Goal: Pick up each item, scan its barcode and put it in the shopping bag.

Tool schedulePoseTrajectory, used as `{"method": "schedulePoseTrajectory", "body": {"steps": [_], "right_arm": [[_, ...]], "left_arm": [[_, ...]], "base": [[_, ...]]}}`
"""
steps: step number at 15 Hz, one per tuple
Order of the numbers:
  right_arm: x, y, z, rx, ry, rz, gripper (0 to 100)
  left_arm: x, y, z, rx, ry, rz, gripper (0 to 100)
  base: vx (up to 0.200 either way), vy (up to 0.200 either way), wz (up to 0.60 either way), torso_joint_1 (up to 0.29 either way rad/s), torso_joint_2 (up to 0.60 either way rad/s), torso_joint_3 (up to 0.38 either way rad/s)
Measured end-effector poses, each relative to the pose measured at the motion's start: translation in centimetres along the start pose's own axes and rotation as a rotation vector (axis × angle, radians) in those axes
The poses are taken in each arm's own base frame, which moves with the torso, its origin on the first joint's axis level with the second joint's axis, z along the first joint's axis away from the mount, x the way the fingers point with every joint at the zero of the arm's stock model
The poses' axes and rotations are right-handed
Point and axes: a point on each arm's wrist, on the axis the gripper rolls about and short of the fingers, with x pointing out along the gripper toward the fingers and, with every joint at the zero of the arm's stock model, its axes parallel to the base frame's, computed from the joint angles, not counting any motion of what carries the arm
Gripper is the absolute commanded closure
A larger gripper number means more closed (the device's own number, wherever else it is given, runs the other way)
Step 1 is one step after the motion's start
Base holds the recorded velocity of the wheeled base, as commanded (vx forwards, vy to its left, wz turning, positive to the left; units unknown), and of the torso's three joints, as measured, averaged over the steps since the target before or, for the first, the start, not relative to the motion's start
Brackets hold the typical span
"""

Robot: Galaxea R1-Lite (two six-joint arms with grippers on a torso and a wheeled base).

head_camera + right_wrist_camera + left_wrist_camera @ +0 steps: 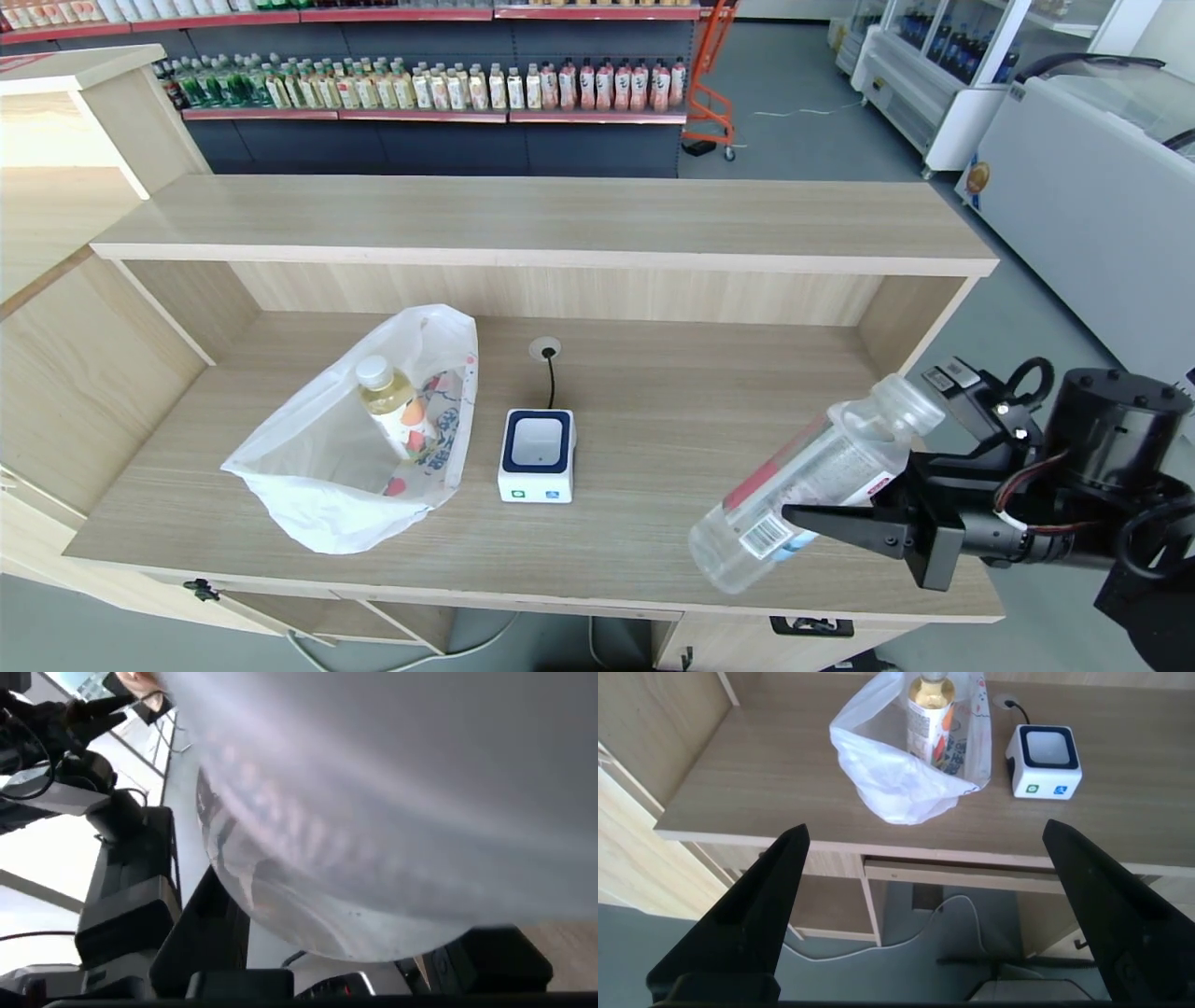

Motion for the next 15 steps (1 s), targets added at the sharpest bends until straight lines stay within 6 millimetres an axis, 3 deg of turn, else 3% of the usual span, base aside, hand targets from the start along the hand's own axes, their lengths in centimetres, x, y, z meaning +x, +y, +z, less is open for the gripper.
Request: {"method": "schedulePoseTrajectory", "body": {"steps": [15], "right_arm": [[1.1, 2.6, -0.6, -0.07, 0.016, 0.167, 100]], "left_arm": [[0.0, 0.0, 0.0, 0.0, 0.0, -0.001, 0]], "base": [[0.0, 0.0, 0.0, 0.0, 0.0, 0.0]]}}
